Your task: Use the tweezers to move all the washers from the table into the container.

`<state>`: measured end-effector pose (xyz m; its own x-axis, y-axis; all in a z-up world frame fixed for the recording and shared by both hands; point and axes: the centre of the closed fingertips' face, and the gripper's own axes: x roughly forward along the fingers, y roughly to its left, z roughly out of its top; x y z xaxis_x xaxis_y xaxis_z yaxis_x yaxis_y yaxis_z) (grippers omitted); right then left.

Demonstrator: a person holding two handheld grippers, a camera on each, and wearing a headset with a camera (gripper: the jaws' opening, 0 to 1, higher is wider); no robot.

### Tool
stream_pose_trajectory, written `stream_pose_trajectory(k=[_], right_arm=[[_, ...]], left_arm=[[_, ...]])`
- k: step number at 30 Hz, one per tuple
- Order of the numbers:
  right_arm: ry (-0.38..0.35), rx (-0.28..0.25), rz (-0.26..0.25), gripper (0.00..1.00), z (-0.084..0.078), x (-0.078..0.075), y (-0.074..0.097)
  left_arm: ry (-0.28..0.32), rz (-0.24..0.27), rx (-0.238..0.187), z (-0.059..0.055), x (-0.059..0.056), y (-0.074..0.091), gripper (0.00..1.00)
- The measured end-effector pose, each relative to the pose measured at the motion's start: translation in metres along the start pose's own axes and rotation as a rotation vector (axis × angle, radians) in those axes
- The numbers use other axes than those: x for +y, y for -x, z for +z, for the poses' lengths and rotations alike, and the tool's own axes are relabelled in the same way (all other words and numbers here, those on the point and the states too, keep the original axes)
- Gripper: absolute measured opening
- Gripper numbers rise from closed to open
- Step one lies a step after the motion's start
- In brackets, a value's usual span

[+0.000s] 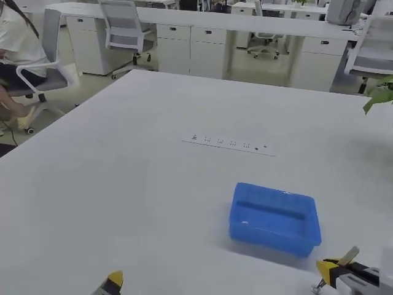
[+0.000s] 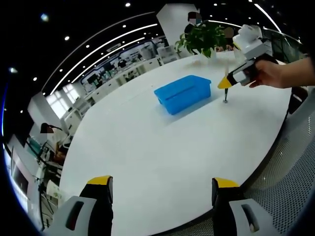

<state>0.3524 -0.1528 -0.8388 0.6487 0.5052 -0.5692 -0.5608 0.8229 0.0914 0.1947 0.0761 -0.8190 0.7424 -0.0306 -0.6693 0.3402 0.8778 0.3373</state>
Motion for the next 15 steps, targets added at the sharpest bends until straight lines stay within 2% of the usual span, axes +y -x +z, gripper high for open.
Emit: stream_pose_trajectory(k=[4,9,15], right_arm=[[-0.006,-0.007,0.006,0.04,0.0012,0.0017,0.0010],[0.022,-0.013,0.012,0.03,0.0001,0.0045,0.0017],[0.017,0.012,0.015,0.03,-0.0004,0.0037,0.0023]], left_arm=[[0.003,0.001,-0.001,0.0001,0.0003,0.0000,0.84],[0.001,0.002,-0.002,0.0004,0.0004,-0.0002,0.84],[0.001,0.005,-0.006,0.0009,0.0010,-0.0001,0.84]])
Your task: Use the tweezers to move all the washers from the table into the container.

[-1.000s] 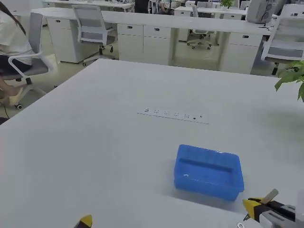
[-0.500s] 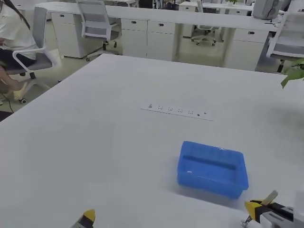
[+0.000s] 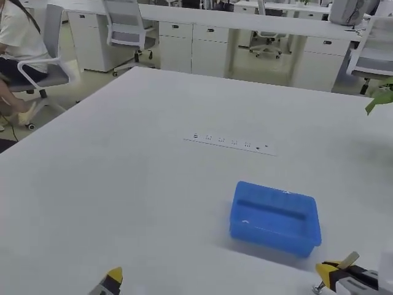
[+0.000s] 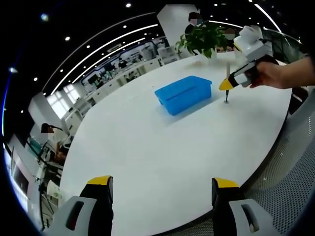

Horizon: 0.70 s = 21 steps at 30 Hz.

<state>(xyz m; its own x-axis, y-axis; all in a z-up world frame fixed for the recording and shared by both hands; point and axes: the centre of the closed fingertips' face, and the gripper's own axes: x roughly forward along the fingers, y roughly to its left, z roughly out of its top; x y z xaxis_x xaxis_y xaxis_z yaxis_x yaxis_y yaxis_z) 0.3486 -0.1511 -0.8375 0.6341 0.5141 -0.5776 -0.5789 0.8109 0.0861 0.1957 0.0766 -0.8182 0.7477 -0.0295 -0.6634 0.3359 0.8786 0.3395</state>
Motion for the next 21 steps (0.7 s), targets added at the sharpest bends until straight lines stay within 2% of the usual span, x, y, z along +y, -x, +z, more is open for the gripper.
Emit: stream_pose_trajectory(k=[2,16,21], right_arm=[[-0.016,0.010,0.015,0.03,0.000,0.003,0.001],[0.037,-0.043,0.054,0.02,0.028,0.021,0.016],[0.054,-0.100,0.070,0.02,0.056,0.026,0.022]], left_arm=[[-0.001,-0.001,0.000,0.000,0.000,0.000,0.84],[-0.001,0.000,-0.004,0.000,0.000,0.000,0.84],[-0.002,0.000,0.000,0.000,0.000,0.000,0.84]])
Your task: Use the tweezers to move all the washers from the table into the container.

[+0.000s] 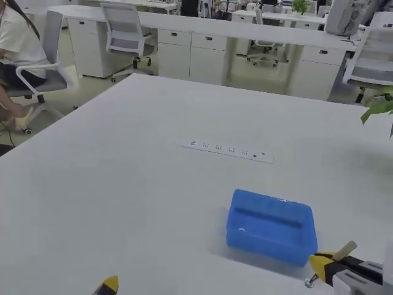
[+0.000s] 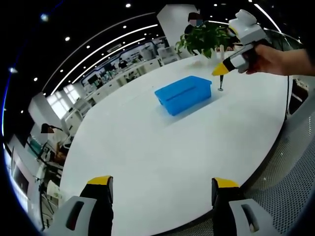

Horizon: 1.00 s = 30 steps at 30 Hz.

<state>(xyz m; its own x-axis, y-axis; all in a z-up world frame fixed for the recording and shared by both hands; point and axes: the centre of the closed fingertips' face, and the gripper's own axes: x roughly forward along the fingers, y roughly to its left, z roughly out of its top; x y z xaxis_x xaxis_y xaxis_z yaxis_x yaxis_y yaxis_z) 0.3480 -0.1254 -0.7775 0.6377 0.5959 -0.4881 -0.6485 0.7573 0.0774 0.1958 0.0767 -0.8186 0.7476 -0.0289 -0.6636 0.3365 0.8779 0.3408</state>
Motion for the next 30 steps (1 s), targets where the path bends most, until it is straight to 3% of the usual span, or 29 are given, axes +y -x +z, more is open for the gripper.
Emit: stream_pose_trajectory(k=[5,9,14,21,30], right_arm=[[0.022,-0.074,0.005,0.03,0.040,-0.004,-0.008],[0.035,-0.087,-0.007,0.03,0.051,-0.011,-0.023],[0.036,-0.060,-0.016,0.03,0.045,-0.019,-0.049],[0.048,-0.029,-0.035,0.03,0.035,-0.026,-0.068],[0.012,0.030,-0.028,0.03,0.012,-0.026,-0.079]], left_arm=[[-0.003,-0.003,0.005,-0.001,-0.001,-0.001,0.84],[0.001,-0.002,0.006,-0.001,0.000,-0.001,0.84],[0.003,0.005,0.016,-0.003,0.001,-0.001,0.84],[0.003,0.007,0.024,-0.005,0.002,-0.002,0.84],[0.004,0.008,0.031,-0.006,0.002,-0.003,0.84]])
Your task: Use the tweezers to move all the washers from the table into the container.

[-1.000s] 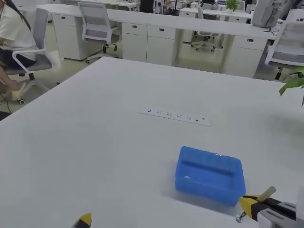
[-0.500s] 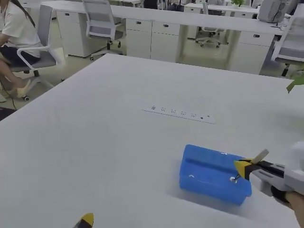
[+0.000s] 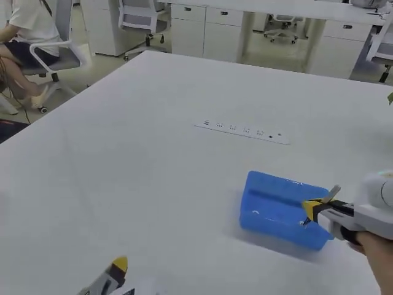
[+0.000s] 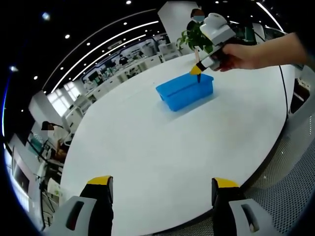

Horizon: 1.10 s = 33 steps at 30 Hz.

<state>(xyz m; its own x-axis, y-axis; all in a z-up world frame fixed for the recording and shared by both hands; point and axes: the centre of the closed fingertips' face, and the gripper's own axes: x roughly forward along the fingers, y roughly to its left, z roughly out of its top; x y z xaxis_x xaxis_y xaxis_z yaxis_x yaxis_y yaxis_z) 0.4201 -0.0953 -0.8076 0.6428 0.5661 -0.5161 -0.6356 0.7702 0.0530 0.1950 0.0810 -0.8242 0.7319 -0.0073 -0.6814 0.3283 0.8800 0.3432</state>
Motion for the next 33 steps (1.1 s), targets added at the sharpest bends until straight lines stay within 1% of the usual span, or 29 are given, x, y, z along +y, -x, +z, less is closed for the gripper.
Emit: stream_pose_trajectory(k=[5,9,15,24,25,27,30,31,33], right_arm=[[0.005,0.026,0.006,0.03,-0.008,0.003,-0.005],[0.010,0.037,0.005,0.03,-0.011,0.003,-0.007],[-0.003,0.056,0.010,0.03,-0.015,0.003,-0.011],[0.001,0.062,0.008,0.04,-0.016,0.007,-0.012],[0.006,0.057,0.004,0.04,-0.014,0.007,-0.010],[0.031,0.028,-0.002,0.03,-0.004,0.007,-0.005],[0.050,-0.017,0.018,0.03,0.014,0.012,0.006],[0.074,-0.036,0.022,0.03,0.022,0.014,0.012],[0.125,-0.054,0.027,0.02,0.030,0.016,0.018]], left_arm=[[-0.002,-0.002,0.001,0.000,0.000,0.000,0.84],[0.000,0.000,0.001,0.000,0.000,0.000,0.84],[0.001,0.002,-0.001,0.000,0.000,0.001,0.84],[0.000,0.003,-0.004,0.001,0.001,0.001,0.84],[0.000,0.003,-0.005,0.001,0.001,0.001,0.84],[0.000,0.004,-0.007,0.001,0.001,0.001,0.84],[0.001,0.002,-0.011,0.002,0.001,0.002,0.84],[-0.001,0.001,-0.015,0.003,0.001,0.002,0.84],[0.000,-0.002,-0.021,0.004,0.000,0.002,0.84]])
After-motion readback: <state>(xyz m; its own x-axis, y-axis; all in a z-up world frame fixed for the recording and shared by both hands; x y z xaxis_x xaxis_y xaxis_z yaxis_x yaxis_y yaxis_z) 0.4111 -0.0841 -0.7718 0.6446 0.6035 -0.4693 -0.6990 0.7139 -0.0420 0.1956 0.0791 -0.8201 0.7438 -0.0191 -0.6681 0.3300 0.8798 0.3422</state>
